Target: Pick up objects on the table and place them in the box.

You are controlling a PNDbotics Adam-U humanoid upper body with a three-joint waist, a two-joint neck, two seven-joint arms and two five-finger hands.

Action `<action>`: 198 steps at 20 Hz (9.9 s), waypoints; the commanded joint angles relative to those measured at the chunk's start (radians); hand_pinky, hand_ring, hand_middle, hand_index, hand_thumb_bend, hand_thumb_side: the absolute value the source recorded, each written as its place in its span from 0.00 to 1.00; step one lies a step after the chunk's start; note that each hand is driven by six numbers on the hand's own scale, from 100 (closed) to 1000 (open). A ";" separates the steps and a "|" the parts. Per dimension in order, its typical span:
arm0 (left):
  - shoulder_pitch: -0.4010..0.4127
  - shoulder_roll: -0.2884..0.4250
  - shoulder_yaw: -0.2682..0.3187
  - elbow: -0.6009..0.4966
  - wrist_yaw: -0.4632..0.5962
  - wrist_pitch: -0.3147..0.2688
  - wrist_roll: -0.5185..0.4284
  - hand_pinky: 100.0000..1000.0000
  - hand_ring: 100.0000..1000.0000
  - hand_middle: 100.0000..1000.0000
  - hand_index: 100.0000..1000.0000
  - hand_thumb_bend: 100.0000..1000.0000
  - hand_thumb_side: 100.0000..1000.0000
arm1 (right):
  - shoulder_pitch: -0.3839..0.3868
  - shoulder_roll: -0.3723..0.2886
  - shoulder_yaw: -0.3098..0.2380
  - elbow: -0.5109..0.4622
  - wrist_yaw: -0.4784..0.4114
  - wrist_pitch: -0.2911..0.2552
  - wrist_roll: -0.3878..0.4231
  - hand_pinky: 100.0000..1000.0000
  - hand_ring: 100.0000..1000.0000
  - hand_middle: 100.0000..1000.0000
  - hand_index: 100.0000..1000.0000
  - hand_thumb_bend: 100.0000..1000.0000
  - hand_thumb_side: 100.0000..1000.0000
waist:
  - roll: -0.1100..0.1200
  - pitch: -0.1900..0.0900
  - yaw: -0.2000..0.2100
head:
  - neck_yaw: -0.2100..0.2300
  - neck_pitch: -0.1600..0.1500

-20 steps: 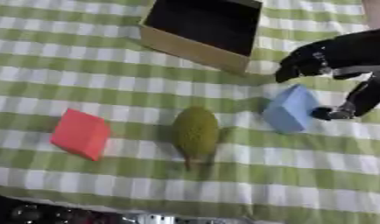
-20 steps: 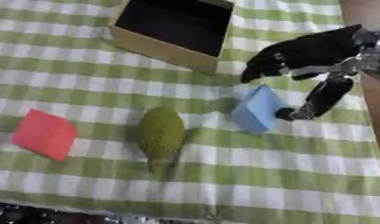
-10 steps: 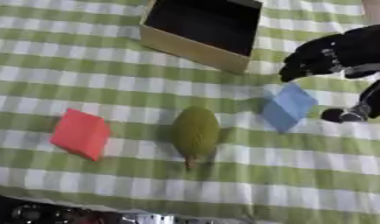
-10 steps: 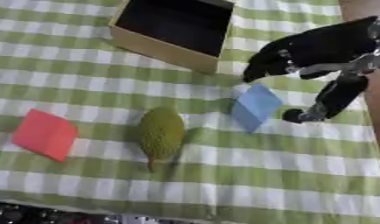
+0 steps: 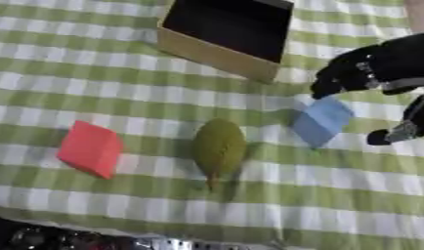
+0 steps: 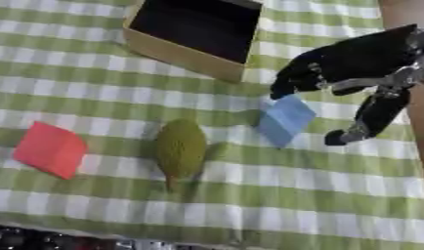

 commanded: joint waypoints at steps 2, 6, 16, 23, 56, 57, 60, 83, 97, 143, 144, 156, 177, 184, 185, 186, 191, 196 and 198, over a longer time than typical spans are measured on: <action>-0.009 0.022 0.000 -0.017 0.000 0.001 -0.002 0.76 0.72 0.76 0.89 0.07 0.64 | -0.023 -0.017 0.005 0.021 0.018 -0.052 0.047 1.00 1.00 0.93 1.00 0.32 0.17 | -0.009 -0.014 0.002 | -0.002 0.005; -0.010 0.020 0.000 -0.017 0.001 0.002 -0.003 0.76 0.72 0.76 0.89 0.07 0.65 | -0.039 0.002 0.015 0.054 0.030 -0.050 0.035 1.00 1.00 0.93 1.00 0.30 0.17 | -0.010 -0.010 0.004 | -0.002 0.005; -0.009 0.018 0.001 -0.017 0.002 0.003 -0.003 0.76 0.72 0.76 0.89 0.07 0.65 | -0.061 0.037 0.035 0.117 0.057 -0.051 0.011 1.00 1.00 0.90 1.00 0.26 0.22 | -0.011 -0.005 0.007 | -0.003 0.005; -0.012 0.016 0.003 -0.017 0.001 0.002 -0.002 0.76 0.72 0.76 0.89 0.07 0.65 | -0.074 0.056 0.049 0.154 0.056 -0.064 0.027 1.00 1.00 0.90 1.00 0.24 0.24 | -0.012 -0.002 0.010 | -0.002 0.005; -0.004 0.013 0.008 -0.017 -0.001 0.017 0.003 0.77 0.72 0.76 0.89 0.06 0.65 | -0.112 0.078 0.015 0.179 -0.050 -0.044 0.017 0.94 0.90 0.49 0.71 0.00 0.12 | -0.010 -0.008 0.004 | 0.007 0.005; -0.003 0.013 0.008 -0.017 -0.001 0.017 0.003 0.77 0.72 0.76 0.89 0.06 0.65 | -0.112 0.074 0.009 0.169 -0.053 -0.041 0.016 0.94 0.90 0.48 0.71 0.00 0.13 | -0.009 -0.009 0.003 | 0.008 0.005; 0.001 0.013 0.009 -0.017 -0.001 0.018 0.005 0.77 0.72 0.76 0.89 0.06 0.65 | -0.116 0.060 -0.013 0.140 -0.057 -0.029 0.006 0.94 0.89 0.46 0.69 0.02 0.14 | -0.007 -0.013 -0.001 | 0.008 0.005; 0.003 0.024 0.006 -0.017 0.007 0.018 0.000 0.77 0.72 0.77 0.89 0.05 0.65 | -0.448 0.238 -0.079 0.362 -0.001 0.058 -0.018 0.90 0.85 0.47 0.70 0.00 0.18 | 0.013 -0.008 -0.006 | -0.044 -0.029; -0.031 0.035 -0.004 -0.017 0.009 0.011 -0.012 0.77 0.72 0.77 0.89 0.04 0.66 | -0.591 0.383 -0.144 0.680 0.201 0.027 -0.091 0.89 0.85 0.48 0.70 0.00 0.19 | -0.010 0.033 0.051 | -0.087 -0.105; -0.014 0.026 -0.003 -0.017 0.011 0.025 -0.016 0.78 0.72 0.77 0.90 0.04 0.65 | -0.615 0.459 -0.118 0.721 0.245 -0.077 -0.030 1.00 1.00 0.92 1.00 0.29 0.17 | -0.005 -0.001 0.038 | -0.086 -0.046; -0.014 0.026 -0.003 -0.017 0.011 0.026 -0.016 0.78 0.72 0.77 0.90 0.04 0.64 | -0.613 0.458 -0.117 0.720 0.254 -0.073 -0.033 1.00 1.00 0.92 1.00 0.32 0.21 | -0.006 -0.002 0.038 | -0.085 -0.045; -0.011 0.025 -0.001 -0.017 0.013 0.027 -0.013 0.78 0.72 0.77 0.90 0.03 0.63 | -0.613 0.460 -0.114 0.707 0.250 -0.056 -0.077 1.00 1.00 0.89 1.00 0.20 0.16 | -0.004 -0.009 0.035 | -0.081 -0.040; -0.037 0.259 -0.018 -0.017 -0.138 0.057 -0.042 0.78 0.72 0.75 0.89 0.11 0.55 | 0.040 0.112 -0.399 -0.133 -0.099 0.383 -0.813 0.88 0.85 0.68 0.84 0.00 0.00 | 0.041 -0.006 -0.028 | 0.022 -0.045; -0.068 0.483 -0.064 -0.017 -0.275 0.106 -0.194 0.81 0.77 0.78 0.92 0.27 0.57 | 0.233 0.190 -0.483 -0.135 -0.033 0.304 -1.003 0.88 0.84 0.66 0.83 0.00 0.00 | 0.065 -0.008 -0.067 | 0.043 -0.033; -0.072 0.514 -0.073 -0.017 -0.286 0.107 -0.233 0.82 0.78 0.79 0.92 0.26 0.58 | 0.254 0.203 -0.491 -0.135 -0.019 0.302 -1.019 0.88 0.84 0.66 0.83 0.00 0.00 | 0.067 -0.009 -0.070 | 0.044 -0.032; -0.077 0.542 -0.081 -0.017 -0.296 0.104 -0.272 0.83 0.79 0.80 0.92 0.30 0.58 | 0.273 0.214 -0.497 -0.135 -0.007 0.302 -1.031 0.88 0.84 0.66 0.83 0.00 0.00 | 0.070 -0.009 -0.073 | 0.045 -0.032; -0.099 0.648 -0.126 -0.017 -0.292 0.074 -0.458 0.88 0.83 0.83 0.93 0.36 0.55 | 0.326 0.254 -0.521 -0.135 0.032 0.300 -1.079 0.88 0.84 0.65 0.82 0.00 0.00 | 0.080 -0.012 -0.080 | 0.040 -0.025; -0.125 0.703 -0.158 -0.017 -0.295 0.052 -0.632 0.93 0.86 0.83 0.92 0.53 0.44 | 0.346 0.274 -0.528 -0.135 0.041 0.305 -1.104 0.88 0.84 0.65 0.82 0.00 0.04 | 0.087 -0.015 -0.080 | 0.031 -0.020; -0.131 0.712 -0.174 -0.017 -0.302 0.050 -0.702 0.94 0.87 0.84 0.92 0.56 0.41 | 0.348 0.279 -0.527 -0.135 0.040 0.306 -1.102 0.88 0.84 0.64 0.82 0.00 0.07 | 0.090 -0.015 -0.079 | 0.031 -0.019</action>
